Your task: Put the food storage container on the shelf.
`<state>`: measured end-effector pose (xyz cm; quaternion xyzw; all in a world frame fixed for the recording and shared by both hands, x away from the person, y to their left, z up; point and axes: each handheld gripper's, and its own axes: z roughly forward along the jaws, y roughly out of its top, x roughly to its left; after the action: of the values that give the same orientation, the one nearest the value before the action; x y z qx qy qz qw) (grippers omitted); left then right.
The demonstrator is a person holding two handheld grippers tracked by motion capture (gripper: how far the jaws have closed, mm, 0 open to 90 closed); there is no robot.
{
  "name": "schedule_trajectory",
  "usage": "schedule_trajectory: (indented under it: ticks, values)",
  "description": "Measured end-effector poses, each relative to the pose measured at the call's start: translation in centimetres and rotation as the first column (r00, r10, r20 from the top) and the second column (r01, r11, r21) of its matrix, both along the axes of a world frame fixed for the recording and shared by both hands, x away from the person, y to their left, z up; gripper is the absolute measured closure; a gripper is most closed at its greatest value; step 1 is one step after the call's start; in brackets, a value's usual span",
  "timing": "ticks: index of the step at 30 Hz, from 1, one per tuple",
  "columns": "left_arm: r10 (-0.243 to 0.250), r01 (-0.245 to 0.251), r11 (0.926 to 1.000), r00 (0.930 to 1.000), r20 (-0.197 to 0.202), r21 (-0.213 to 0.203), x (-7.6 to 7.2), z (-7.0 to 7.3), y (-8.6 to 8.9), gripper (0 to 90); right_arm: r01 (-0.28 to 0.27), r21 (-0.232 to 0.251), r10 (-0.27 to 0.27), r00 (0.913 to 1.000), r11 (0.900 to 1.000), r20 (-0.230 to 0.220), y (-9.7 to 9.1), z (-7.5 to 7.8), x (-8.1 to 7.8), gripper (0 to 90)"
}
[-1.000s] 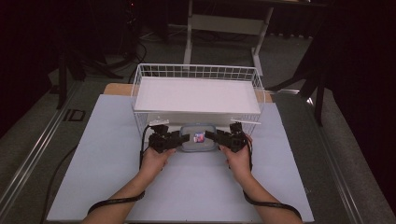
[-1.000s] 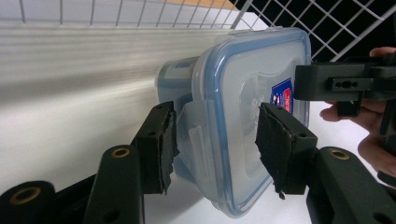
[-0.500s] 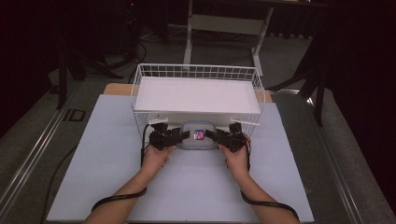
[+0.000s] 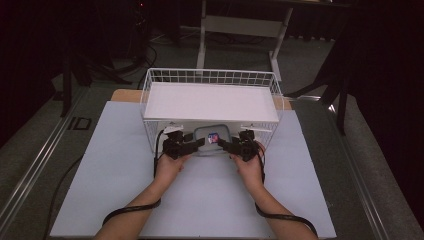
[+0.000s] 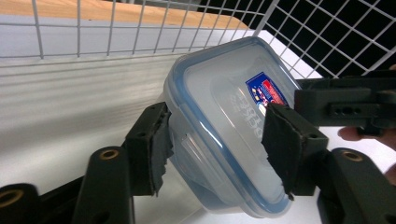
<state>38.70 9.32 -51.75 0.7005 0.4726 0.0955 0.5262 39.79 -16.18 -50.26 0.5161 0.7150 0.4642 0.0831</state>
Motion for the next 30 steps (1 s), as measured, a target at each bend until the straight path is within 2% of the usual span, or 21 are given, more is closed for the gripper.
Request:
schedule_trajectory:
  ticks: [2, 5, 6, 10, 11, 12, 13, 14, 16, 18, 20, 25, 26, 27, 30]
  values:
    - [0.017, -0.018, 0.9985, 0.9996, 0.021, 0.051, 0.1, 0.1, -0.1, 41.2, 0.005, -0.012, -0.006, 1.0000, 0.9999, -0.007, 0.1, 0.0, 0.0, 33.9]
    - [0.011, -0.012, 0.9994, 0.9999, 0.013, 0.033, 0.2, 0.0, 0.0, 41.4, 0.009, -0.002, -0.009, 0.9998, 1.0000, -0.016, 0.0, -0.1, 0.0, 34.5]
    - [0.025, -0.025, 0.9991, 0.9996, 0.015, 0.035, 0.1, 0.0, 0.1, 41.4, 0.014, 0.006, -0.014, 0.9995, 0.9999, -0.029, 0.0, -0.1, 0.0, 34.4]
    - [0.037, -0.039, 0.9979, 0.9983, 0.044, 0.051, -0.3, 0.2, 0.3, 41.4, 0.014, -0.033, -0.012, 0.9988, 0.9993, 0.047, 0.3, 0.4, -1.0, 34.5]
    - [0.040, -0.042, 0.9981, 0.9980, 0.050, 0.044, -0.5, 0.3, 0.4, 41.3, 0.014, -0.029, -0.012, 0.9985, 0.9995, 0.053, 0.3, 0.6, -1.2, 34.5]
    - [0.037, -0.039, 0.9984, 0.9979, 0.054, 0.041, -0.6, 0.4, 0.6, 41.3, 0.012, -0.030, -0.010, 0.9968, 0.9995, 0.079, 0.2, 0.8, -1.4, 34.5]
    - [0.052, -0.056, 0.9972, 0.9968, 0.060, 0.050, -0.9, 0.5, 0.8, 41.4, 0.008, -0.035, -0.005, 0.9960, 0.9994, 0.089, 0.1, 1.0, -1.6, 34.5]
    - [0.059, -0.061, 0.9973, 0.9964, 0.060, 0.040, -1.2, 0.7, 0.9, 41.3, 0.006, -0.040, -0.002, 0.9955, 0.9992, 0.095, 0.1, 1.2, -1.8, 34.5]
    - [0.040, -0.044, 0.9978, 0.9966, 0.072, 0.049, -1.8, 1.0, 1.2, 39.5, 0.000, -0.038, 0.004, 0.9939, 0.9993, 0.111, -0.1, 1.6, -2.5, 34.5]
    - [0.015, -0.018, 0.9984, 0.9979, 0.063, 0.053, -2.5, 1.1, 1.4, 39.4, -0.002, -0.045, 0.007, 0.9916, 0.9990, 0.129, -0.1, 1.7, -3.1, 34.5]
    - [0.005, -0.009, 0.9966, 0.9986, 0.053, 0.082, -3.0, 1.2, 1.5, 39.5, -0.022, -0.054, 0.028, 0.9912, 0.9983, 0.129, 0.1, 1.7, -3.6, 34.5]
    - [-0.016, 0.011, 0.9965, 0.9984, 0.054, 0.082, -4.7, 1.7, 2.6, 39.5, -0.054, -0.074, 0.064, 0.9888, 0.9958, 0.135, 0.5, 1.5, -4.7, 35.2]
    - [-0.019, 0.013, 0.9948, 0.9982, 0.057, 0.101, -5.1, 1.9, 2.8, 39.5, -0.057, -0.090, 0.069, 0.9882, 0.9943, 0.137, 0.6, 1.5, -4.9, 35.8]
    - [-0.026, 0.020, 0.9951, 0.9978, 0.062, 0.097, -5.5, 2.0, 3.0, 39.5, -0.066, -0.099, 0.080, 0.9855, 0.9929, 0.150, 0.8, 1.4, -5.2, 40.1]
    - [-0.053, 0.046, 0.9933, 0.9960, 0.072, 0.106, -6.8, 2.3, 3.5, 37.5, -0.087, -0.133, 0.108, 0.9808, 0.9873, 0.162, 1.4, 1.2, -5.8, 41.5]
